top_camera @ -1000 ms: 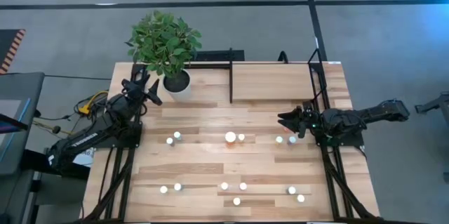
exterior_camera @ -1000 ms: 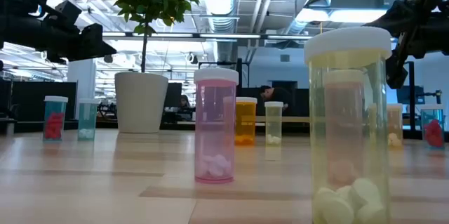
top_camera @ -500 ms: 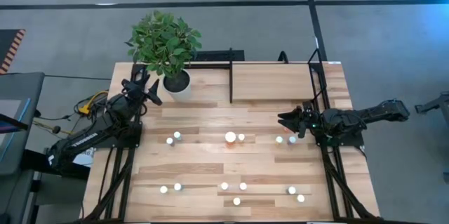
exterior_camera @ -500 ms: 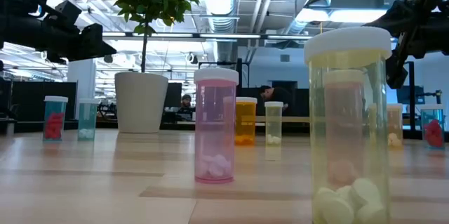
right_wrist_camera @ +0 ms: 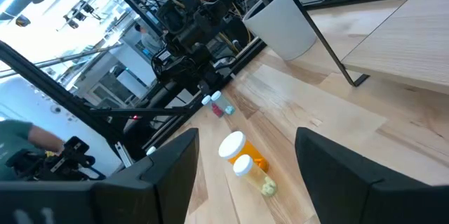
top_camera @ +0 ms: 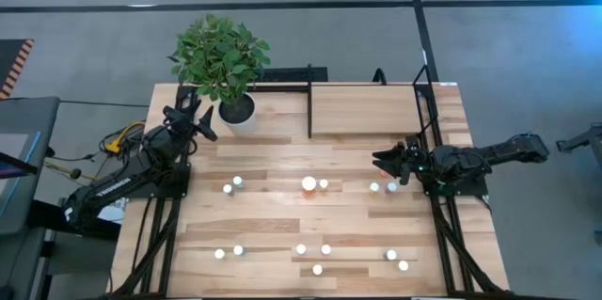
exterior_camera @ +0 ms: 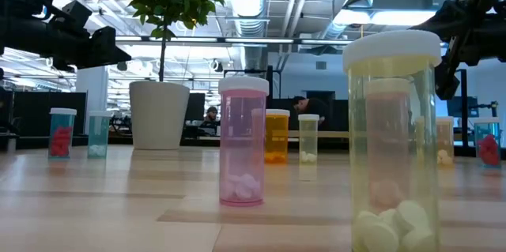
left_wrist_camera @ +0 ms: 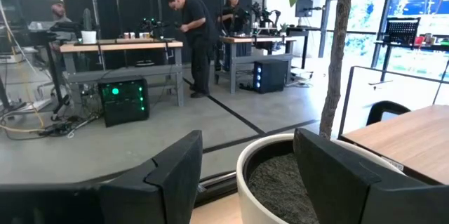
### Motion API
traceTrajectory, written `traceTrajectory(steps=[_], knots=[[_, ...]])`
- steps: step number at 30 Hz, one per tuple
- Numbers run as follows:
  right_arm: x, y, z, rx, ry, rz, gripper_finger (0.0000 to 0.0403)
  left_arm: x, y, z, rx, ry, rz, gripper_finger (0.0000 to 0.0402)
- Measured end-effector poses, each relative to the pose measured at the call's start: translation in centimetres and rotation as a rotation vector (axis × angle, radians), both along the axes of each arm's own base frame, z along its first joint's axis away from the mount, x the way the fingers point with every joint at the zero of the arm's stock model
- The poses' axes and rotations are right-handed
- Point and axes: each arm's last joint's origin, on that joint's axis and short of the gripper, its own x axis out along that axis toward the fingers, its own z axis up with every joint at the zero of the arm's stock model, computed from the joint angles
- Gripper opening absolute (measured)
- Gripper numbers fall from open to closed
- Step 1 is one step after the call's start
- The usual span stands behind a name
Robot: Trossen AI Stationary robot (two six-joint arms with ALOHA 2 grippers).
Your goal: Pick and place medicine bottles onto shelf by color
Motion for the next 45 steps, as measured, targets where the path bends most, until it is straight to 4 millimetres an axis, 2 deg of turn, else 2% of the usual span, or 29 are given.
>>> traceTrajectory(steps=[37, 40, 45], knots=[[0.0, 0.0, 0.0, 0.0, 0.0, 0.0, 0.026, 0.0, 0.0, 0.0, -0.001, -0.002, 0.0, 0.0214], [0.0, 0.0, 0.01, 0.0, -0.001, 0.0, 0.026, 0.02, -0.01, 0.0, -0.043, -0.077, -0.01, 0.0214], [0.0, 0.0, 0.0, 0.0, 0.0, 0.0, 0.026, 0.3, -0.19, 0.02, -0.264, -0.42, -0.141, 0.0214]])
